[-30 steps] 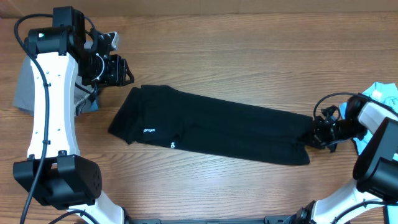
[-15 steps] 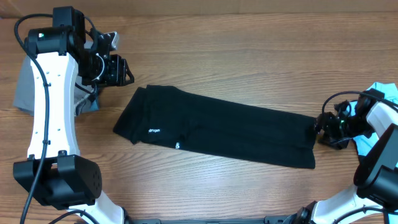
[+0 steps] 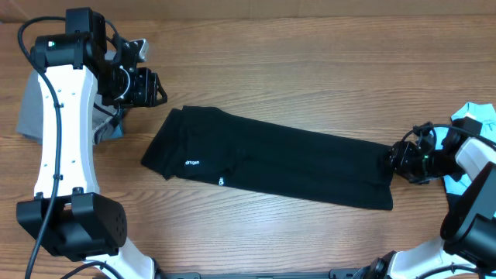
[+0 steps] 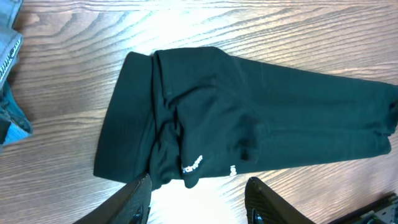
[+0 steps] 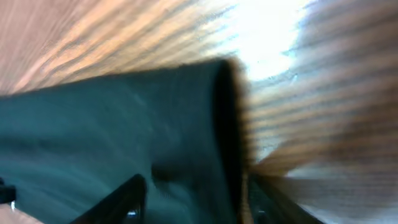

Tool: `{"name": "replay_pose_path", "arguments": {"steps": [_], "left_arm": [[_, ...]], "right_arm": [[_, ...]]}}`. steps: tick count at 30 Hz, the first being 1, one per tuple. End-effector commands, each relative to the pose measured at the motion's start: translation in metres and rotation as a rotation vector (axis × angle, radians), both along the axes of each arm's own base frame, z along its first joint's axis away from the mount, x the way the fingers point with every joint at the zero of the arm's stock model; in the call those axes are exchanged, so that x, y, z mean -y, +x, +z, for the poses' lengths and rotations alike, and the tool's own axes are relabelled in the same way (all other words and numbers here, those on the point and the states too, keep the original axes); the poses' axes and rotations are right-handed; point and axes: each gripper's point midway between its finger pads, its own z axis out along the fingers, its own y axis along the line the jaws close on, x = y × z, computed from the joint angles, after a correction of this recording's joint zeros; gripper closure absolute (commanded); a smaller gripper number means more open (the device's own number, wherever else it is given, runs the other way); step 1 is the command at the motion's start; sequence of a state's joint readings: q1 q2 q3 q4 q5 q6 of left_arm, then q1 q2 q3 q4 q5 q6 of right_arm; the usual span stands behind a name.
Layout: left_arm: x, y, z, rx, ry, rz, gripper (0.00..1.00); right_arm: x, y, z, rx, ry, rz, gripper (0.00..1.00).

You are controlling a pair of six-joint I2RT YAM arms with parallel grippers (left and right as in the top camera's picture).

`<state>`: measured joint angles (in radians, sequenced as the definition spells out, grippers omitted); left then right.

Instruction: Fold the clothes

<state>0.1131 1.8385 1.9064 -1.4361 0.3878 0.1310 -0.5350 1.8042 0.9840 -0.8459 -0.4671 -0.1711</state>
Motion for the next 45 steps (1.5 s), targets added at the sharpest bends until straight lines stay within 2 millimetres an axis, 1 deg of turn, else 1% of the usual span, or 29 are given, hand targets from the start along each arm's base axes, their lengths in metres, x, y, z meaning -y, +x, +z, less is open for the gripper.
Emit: {"name": "replay_pose_path", "arguments": {"steps": [1,4,7,12,14,16,18,21,24,26,28,30,32,34,36,38,41,42,45], "left_arm": [[0.001,0.002,0.010,0.043,0.004,-0.024,0.48],[0.001,0.002,0.010,0.043,0.004,-0.024,0.48],[0.001,0.002,0.010,0.043,0.004,-0.024,0.47],[0.002,0.002,0.010,0.044,0.004,-0.024,0.46],[0.002,0.002,0.011,0.045,0.004,-0.024,0.46],[0.001,0.003,0.011,0.047,0.004,-0.024,0.46],[0.001,0.004,0.011,0.050,0.005,-0.024,0.46],[0.001,0.004,0.011,0.052,0.005,-0.024,0.45],[0.001,0.004,0.011,0.054,0.006,-0.024,0.45],[0.001,0.004,0.011,0.054,0.006,-0.024,0.45],[0.001,0.005,0.011,0.055,0.005,-0.024,0.44],[0.001,0.005,0.011,0.055,0.005,-0.024,0.44],[0.001,0.005,0.011,0.055,0.005,-0.024,0.44],[0.001,0.005,0.011,0.055,0.005,-0.024,0.44],[0.001,0.005,0.011,0.056,0.006,-0.024,0.44],[0.001,0.005,0.011,0.056,0.006,-0.024,0.44],[0.001,0.005,0.011,0.056,0.005,-0.024,0.44],[0.001,0.005,0.011,0.055,0.006,-0.024,0.44],[0.001,0.005,0.011,0.055,0.005,-0.024,0.44]], "right_arm": [[0.011,-0.046,-0.034,-0.258,-0.095,-0.104,0.54],[0.016,-0.051,-0.034,-0.288,-0.104,-0.142,0.62],[0.014,-0.054,-0.035,-0.300,-0.090,-0.156,0.64],[-0.001,-0.058,-0.038,-0.294,-0.035,-0.146,0.64],[-0.006,-0.058,-0.039,-0.287,-0.014,-0.140,0.66],[-0.008,-0.057,-0.039,-0.278,-0.004,-0.139,0.76],[-0.012,-0.050,-0.036,-0.237,0.027,-0.122,0.87],[-0.015,-0.041,-0.029,-0.194,0.056,-0.105,0.96],[-0.012,-0.034,-0.017,-0.182,0.056,-0.104,0.96],[-0.008,-0.028,-0.005,-0.163,0.045,-0.109,0.96],[-0.003,-0.020,0.013,-0.129,0.022,-0.112,0.96],[0.002,-0.016,0.027,-0.107,0.001,-0.112,0.96],[0.008,-0.016,0.042,-0.093,-0.049,-0.113,0.96],[0.015,-0.018,0.053,-0.094,-0.100,-0.130,0.96],[0.018,-0.016,0.062,-0.081,-0.130,-0.162,0.96],[0.015,-0.015,0.068,-0.060,-0.141,-0.152,0.96],[0.005,-0.014,0.070,-0.070,-0.147,-0.137,0.96],[-0.005,-0.013,0.069,-0.078,-0.153,-0.103,0.96],[-0.018,-0.014,0.065,-0.136,-0.216,-0.093,0.96]]}}
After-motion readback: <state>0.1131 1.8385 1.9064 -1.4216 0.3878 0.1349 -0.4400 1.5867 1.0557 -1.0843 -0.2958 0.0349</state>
